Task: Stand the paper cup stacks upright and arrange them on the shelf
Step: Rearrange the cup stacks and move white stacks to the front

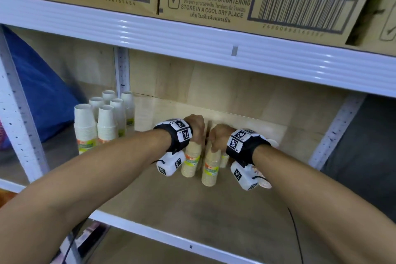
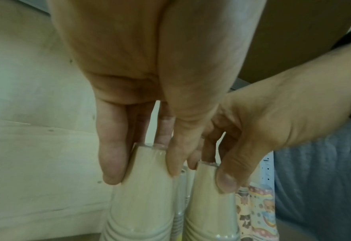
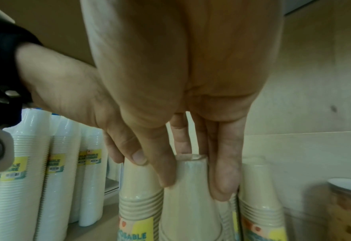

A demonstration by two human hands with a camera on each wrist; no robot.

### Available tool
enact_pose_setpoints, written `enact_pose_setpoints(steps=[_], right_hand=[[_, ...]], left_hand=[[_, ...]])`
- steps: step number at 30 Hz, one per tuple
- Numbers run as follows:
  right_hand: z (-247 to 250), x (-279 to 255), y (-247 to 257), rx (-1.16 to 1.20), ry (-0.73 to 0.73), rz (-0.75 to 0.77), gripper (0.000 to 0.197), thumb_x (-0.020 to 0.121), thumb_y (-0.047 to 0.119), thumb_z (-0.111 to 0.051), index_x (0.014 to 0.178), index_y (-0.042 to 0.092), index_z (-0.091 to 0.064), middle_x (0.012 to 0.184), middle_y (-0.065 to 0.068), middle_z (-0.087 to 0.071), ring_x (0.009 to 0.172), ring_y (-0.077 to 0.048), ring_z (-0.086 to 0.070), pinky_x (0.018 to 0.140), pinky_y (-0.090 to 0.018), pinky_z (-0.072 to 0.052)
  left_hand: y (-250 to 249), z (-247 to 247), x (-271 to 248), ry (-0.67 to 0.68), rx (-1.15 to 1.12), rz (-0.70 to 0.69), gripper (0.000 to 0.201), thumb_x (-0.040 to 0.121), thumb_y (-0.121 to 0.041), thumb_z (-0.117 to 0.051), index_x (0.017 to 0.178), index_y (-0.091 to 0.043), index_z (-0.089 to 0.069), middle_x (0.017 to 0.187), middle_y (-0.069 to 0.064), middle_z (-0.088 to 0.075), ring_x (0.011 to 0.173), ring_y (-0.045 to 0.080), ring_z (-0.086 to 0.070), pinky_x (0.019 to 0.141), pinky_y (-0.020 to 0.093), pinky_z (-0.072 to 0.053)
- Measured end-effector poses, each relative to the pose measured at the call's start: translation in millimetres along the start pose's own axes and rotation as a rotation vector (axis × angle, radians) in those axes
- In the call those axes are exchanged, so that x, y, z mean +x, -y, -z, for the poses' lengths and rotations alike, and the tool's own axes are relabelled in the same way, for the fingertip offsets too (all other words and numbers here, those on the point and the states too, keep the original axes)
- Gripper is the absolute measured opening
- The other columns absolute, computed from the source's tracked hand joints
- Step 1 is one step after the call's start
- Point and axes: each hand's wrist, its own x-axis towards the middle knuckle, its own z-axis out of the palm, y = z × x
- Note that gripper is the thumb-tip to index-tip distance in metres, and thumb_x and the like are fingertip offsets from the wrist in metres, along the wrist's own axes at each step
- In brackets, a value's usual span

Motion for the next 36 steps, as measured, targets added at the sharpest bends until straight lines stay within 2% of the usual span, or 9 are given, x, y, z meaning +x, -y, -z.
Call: enact_pose_setpoints(steps=[3,5,7,9,14,19,23,27,36], right_hand=[[-1.4,-2.9,-17.7,-0.014,-0.008,-0.017,0.022,0.081,0.013,-0.073,0.098,0.000,-0.067,0.102,-0.011,-0.064,0.075,-0.017,-0.058,0.041,-0.007,-0.036],[-4.2,-6.1,-28.1,-0.001,-0.043,-0.045,0.033,0.082,0.015,-0.073,0.111,0.001,-0.066,0.113,-0.014,-0.065,0.094,-0.026,-0.065,0.055,-0.009,-0.045],[-7.2,-7.5,-36.9,0.020,-0.098,-0.092,0.041,0.080,0.018,-0.074,0.119,0.009,-0.063,0.120,-0.012,-0.064,0.108,-0.029,-0.063,0.079,-0.026,-0.052],[-9.6,-7.2,-44.9,0.012,-0.110,-0.119,0.044,0.079,0.019,-0.074,0.120,0.012,-0.063,0.121,-0.011,-0.063,0.112,-0.029,-0.061,0.085,-0.031,-0.049],[-12.4,-3.0,-56.0,0.007,-0.111,-0.140,0.037,0.082,0.019,-0.070,0.118,0.010,-0.064,0.121,-0.012,-0.064,0.111,-0.028,-0.062,0.082,-0.029,-0.047],[-12.8,2.5,-57.4,-0.027,-0.095,-0.131,0.029,0.089,0.011,-0.061,0.117,0.007,-0.064,0.119,-0.009,-0.063,0.107,-0.023,-0.062,0.087,-0.029,-0.050],[-15.3,9.8,-59.0,-0.042,-0.098,-0.125,0.029,0.091,0.010,-0.059,0.119,0.005,-0.063,0.122,-0.010,-0.061,0.111,-0.025,-0.061,0.088,-0.029,-0.049],[-16.2,17.6,-60.5,0.001,-0.123,-0.144,0.029,0.089,0.009,-0.060,0.118,0.004,-0.064,0.121,-0.012,-0.062,0.110,-0.027,-0.061,0.085,-0.029,-0.049],[-22.5,32.2,-65.0,0.045,-0.178,-0.135,0.028,0.091,0.015,-0.058,0.117,0.004,-0.063,0.121,-0.015,-0.060,0.110,-0.030,-0.058,0.081,-0.027,-0.044]], left_hand=[[-13.0,-4.4,-0.2,-0.008,0.020,-0.051,0.022,0.078,-0.016,-0.078,0.094,-0.014,-0.063,0.094,0.002,-0.057,0.083,0.016,-0.055,0.068,0.027,-0.047],[-19.8,-7.8,0.4,0.010,-0.032,-0.066,0.029,0.076,-0.017,-0.079,0.101,-0.011,-0.065,0.095,0.002,-0.059,0.082,0.016,-0.055,0.067,0.026,-0.046],[-27.2,-11.5,0.8,0.017,-0.039,-0.083,0.031,0.078,-0.015,-0.078,0.105,-0.006,-0.067,0.101,0.004,-0.062,0.083,0.015,-0.055,0.067,0.025,-0.045],[-33.6,-16.1,2.7,0.025,-0.018,-0.107,0.033,0.081,-0.015,-0.076,0.111,-0.003,-0.069,0.109,0.008,-0.067,0.086,0.014,-0.055,0.064,0.024,-0.045],[-40.8,-23.0,3.6,0.032,-0.015,-0.120,0.027,0.085,-0.014,-0.072,0.107,0.001,-0.067,0.118,0.014,-0.067,0.105,0.026,-0.065,0.064,0.025,-0.047],[-41.3,-25.2,6.8,0.026,-0.025,-0.129,0.023,0.087,-0.012,-0.070,0.107,-0.001,-0.068,0.119,0.015,-0.066,0.103,0.025,-0.064,0.053,0.021,-0.040],[-40.1,-26.8,8.3,0.038,-0.038,-0.121,0.033,0.086,-0.014,-0.071,0.116,0.000,-0.067,0.117,0.014,-0.067,0.105,0.026,-0.064,0.070,0.026,-0.046],[-37.6,-29.5,8.9,0.059,-0.047,-0.120,0.030,0.086,-0.014,-0.071,0.112,0.000,-0.068,0.114,0.014,-0.067,0.091,0.021,-0.060,0.069,0.026,-0.044],[-32.5,-28.7,8.0,0.069,-0.040,-0.127,0.038,0.087,-0.017,-0.071,0.120,0.000,-0.065,0.118,0.014,-0.061,0.097,0.022,-0.056,0.080,0.031,-0.048]])
